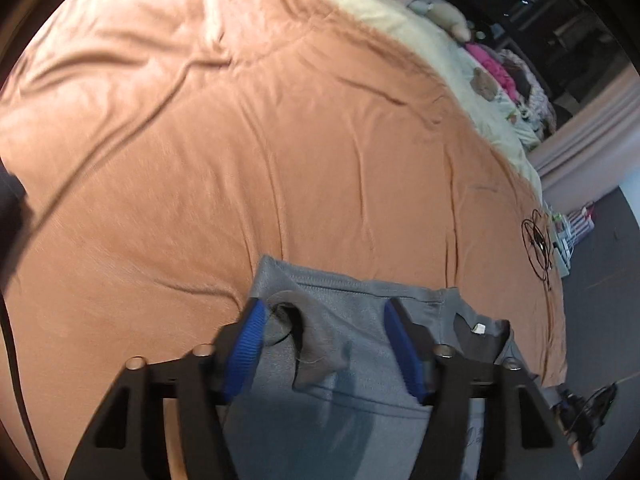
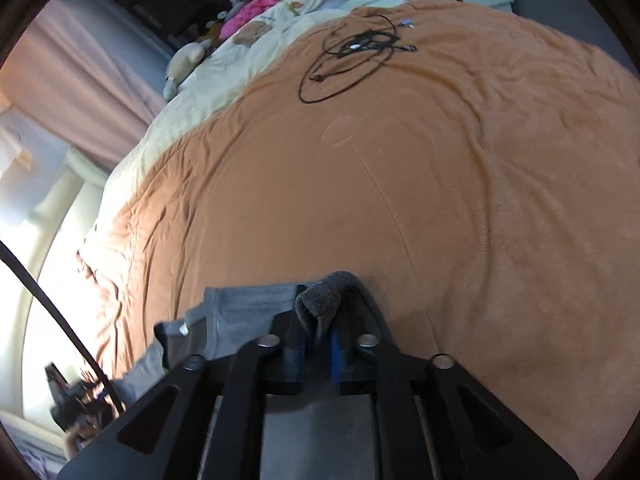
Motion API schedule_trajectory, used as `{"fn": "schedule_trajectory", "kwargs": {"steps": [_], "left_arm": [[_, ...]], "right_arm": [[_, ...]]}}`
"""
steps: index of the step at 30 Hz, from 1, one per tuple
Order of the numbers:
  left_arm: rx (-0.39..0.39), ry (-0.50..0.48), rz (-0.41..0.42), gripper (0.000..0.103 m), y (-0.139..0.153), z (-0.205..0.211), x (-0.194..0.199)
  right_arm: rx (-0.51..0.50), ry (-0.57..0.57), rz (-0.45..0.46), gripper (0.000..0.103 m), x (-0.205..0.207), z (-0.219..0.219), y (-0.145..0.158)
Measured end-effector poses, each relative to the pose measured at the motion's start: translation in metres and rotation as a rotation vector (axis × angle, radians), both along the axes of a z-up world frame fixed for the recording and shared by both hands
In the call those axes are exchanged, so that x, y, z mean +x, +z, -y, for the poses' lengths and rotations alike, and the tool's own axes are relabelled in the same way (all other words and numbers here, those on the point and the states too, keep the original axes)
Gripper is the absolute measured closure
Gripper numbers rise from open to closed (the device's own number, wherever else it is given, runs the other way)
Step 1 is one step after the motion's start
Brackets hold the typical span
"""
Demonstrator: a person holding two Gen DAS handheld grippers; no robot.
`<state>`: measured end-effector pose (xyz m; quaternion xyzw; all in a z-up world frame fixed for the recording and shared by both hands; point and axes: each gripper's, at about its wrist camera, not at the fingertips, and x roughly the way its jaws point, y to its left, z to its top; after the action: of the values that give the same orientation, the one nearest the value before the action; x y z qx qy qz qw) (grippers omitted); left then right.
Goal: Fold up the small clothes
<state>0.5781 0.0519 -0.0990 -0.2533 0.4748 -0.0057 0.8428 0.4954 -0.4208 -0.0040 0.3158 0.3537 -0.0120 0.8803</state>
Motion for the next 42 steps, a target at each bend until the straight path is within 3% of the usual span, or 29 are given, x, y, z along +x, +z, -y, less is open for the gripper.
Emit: {"fn": "schedule_trajectory", "kwargs": {"steps": [1,2,3,8,14,23,29,33,42], "left_arm": [[0.017,-0.019,0.004,0.038,0.005,0.001,-0.003],[0.036,-0.043,0.005,0.038,0.008,0.003,-0.005],[0.065,-0.072,0.004,0.038,0.012,0.005,-0.008],[0.256,-0.214,-0.029,0.038,0.017,0.018,-0.02],[0.431,-0.387,-0.112,0.038,-0.007,0.038,-0.029],[0.661,-0.504,-0.205,0.038,-0.058,0.06,-0.018],[0.636,-0.471,-0.163,0.037,-0.06,0.058,0.016],[0.596,-0.434,-0.135,0.037,-0.059,0.053,0.044],[0.397,-0.306,-0.105,0.039,-0.068,0.028,0.086]], "right_arm": [[-0.022,0.007,0.004,0.063,-0.005,-0.003,0.005],[-0.044,0.01,0.005,0.034,-0.01,-0.005,0.009],[-0.082,0.012,0.012,0.028,-0.019,-0.008,0.015],[-0.269,0.089,-0.026,0.027,-0.047,-0.026,0.032],[-0.46,0.205,-0.14,0.027,-0.051,-0.056,0.032],[-0.576,0.265,-0.28,0.027,-0.009,-0.083,0.013],[-0.593,0.242,-0.314,0.027,0.033,-0.086,-0.005],[-0.549,0.204,-0.29,0.027,0.057,-0.078,-0.006],[-0.424,0.137,-0.243,0.027,0.088,-0.041,-0.025]]}}
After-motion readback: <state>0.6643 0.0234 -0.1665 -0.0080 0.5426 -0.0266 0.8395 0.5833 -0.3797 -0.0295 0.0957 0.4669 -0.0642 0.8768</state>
